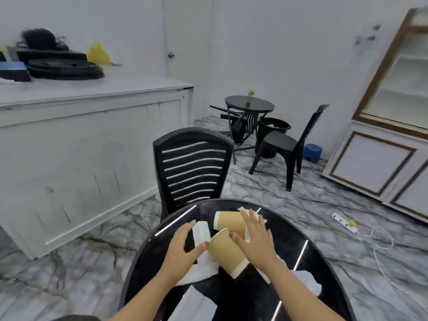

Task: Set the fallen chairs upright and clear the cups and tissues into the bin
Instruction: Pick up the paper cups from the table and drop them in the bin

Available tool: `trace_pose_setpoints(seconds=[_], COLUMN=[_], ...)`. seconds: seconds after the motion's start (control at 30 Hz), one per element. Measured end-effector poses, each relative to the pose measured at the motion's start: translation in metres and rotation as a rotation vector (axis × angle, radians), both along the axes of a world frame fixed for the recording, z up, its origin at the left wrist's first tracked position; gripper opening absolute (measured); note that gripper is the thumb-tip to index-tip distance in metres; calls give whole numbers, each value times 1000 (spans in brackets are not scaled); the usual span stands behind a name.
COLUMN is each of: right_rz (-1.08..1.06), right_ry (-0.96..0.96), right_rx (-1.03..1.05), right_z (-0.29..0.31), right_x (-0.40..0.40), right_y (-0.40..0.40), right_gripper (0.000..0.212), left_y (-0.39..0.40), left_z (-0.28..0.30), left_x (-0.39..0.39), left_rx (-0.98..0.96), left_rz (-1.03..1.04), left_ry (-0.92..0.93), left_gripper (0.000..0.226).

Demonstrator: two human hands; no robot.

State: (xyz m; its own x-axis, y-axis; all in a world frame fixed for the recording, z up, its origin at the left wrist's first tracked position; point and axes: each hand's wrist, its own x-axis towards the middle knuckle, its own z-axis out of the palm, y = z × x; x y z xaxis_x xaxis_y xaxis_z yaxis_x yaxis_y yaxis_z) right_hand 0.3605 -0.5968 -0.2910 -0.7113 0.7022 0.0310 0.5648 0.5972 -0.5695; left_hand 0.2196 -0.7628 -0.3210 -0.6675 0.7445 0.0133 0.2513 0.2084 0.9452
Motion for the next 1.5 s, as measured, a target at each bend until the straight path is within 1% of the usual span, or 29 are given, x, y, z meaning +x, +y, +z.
trace_pose_setpoints(seconds=[0.07,0.13,0.27,0.37,0.47,0.57,0.6,0.67,0.77,0.87,0.93,1.07,1.3,1.5], right_rz=[-5,6,84,160,239,309,327,344,329,336,330,307,175,231], right_ry=[-21,-35,-57,-63,-49,-47,-51,-32,48,65,62,85,200,313], right_rx=[-4,-20,-56,-73,-77,-88,-88,-116,-199,-177,-160,-103,-185,-201], right_z=[-5,-11,-23,-32,-41,-47,-49,-52,-57,-65,-69,-73,-66,-42], right_x=[9,11,0,-15,-31,-45,-48,-53,-54,-53,-53,-53,-48,-66], right_y=[22,42,75,91,100,105,106,108,110,113,114,112,102,69], right_gripper=[70,70,71,73,73,74,75,74,69,62,55,54,51,49], left_y=[25,47,79,95,105,115,118,120,123,123,121,118,99,69], left_z=[-6,-11,-20,-27,-32,-41,-45,-49,-51,-49,-47,-40,-34,-10], left_x=[14,27,52,66,73,73,73,71,68,68,68,69,68,54], left_rx=[-3,-17,-79,-128,-152,-168,-163,-145,-114,-64,-43,5,49,140], left_rz=[-22,17,148,269,409,487,496,494,490,532,523,498,455,543], left_ry=[-8,7,49,95,122,129,128,88,1,-55,-72,-105,-80,-49], left_gripper=[61,67,81,81,88,101,102,98,91,83,75,64,62,62])
